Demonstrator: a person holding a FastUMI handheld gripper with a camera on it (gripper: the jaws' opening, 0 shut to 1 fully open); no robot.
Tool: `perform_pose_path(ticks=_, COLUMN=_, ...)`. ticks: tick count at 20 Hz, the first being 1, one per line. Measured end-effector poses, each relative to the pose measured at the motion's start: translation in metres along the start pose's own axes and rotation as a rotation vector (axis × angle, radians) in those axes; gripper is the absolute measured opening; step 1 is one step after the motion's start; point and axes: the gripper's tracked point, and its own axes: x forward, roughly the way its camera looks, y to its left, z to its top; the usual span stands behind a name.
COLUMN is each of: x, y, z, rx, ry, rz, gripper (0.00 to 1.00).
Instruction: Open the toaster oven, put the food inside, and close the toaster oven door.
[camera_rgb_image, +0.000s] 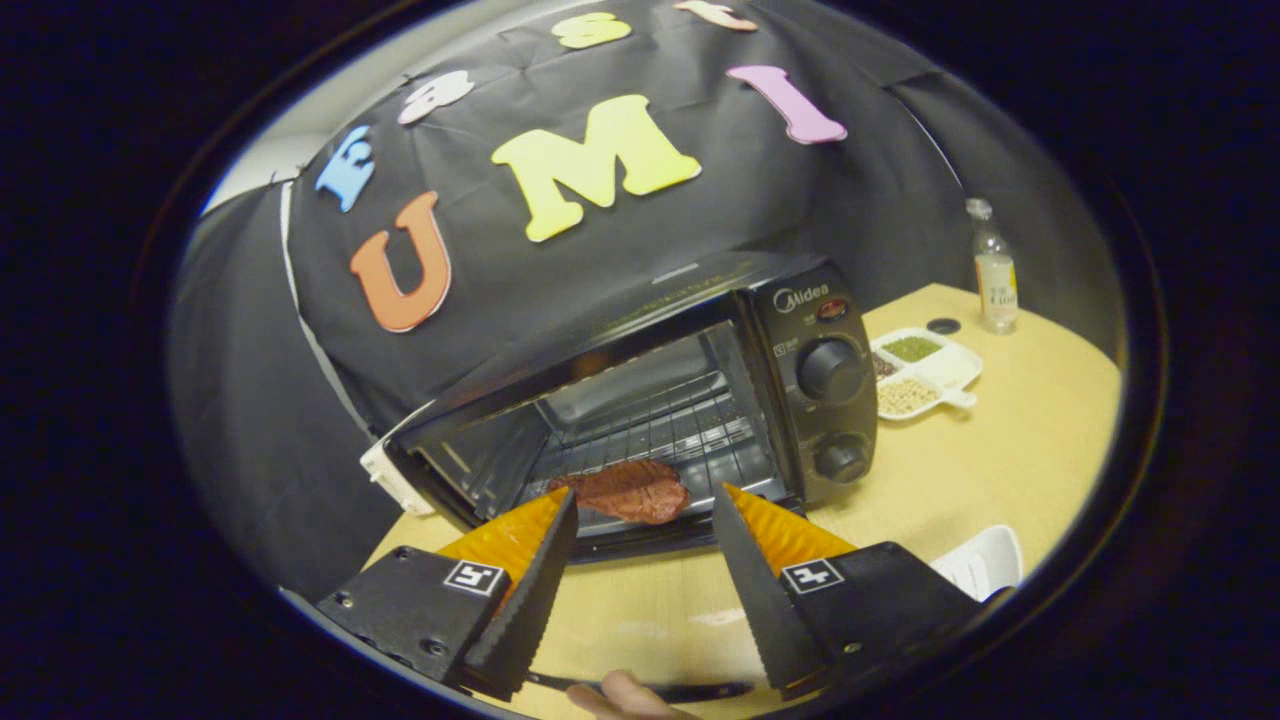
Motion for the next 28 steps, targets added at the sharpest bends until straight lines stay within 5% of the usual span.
perform_pose_path(ticks=5, x=-0.072, y=0.013, z=-0.017, rx=-0.194, ry=-0.026, rz=-0.032, gripper=0.96)
perform_pose_path(ticks=9, x=-0.097, y=0.011, z=-0.052, rx=-0.227, ry=0.044, rz=-0.055, gripper=1.0)
perform_pose_path(ticks=17, x=-0.095, y=-0.003, z=-0.142, rx=-0.274, ry=0.23, rz=-0.091, gripper=1.0)
perform_pose_path(ticks=28, x=-0.065, y=-0.002, z=-0.158, rx=-0.235, ry=0.301, rz=-0.127, gripper=1.0)
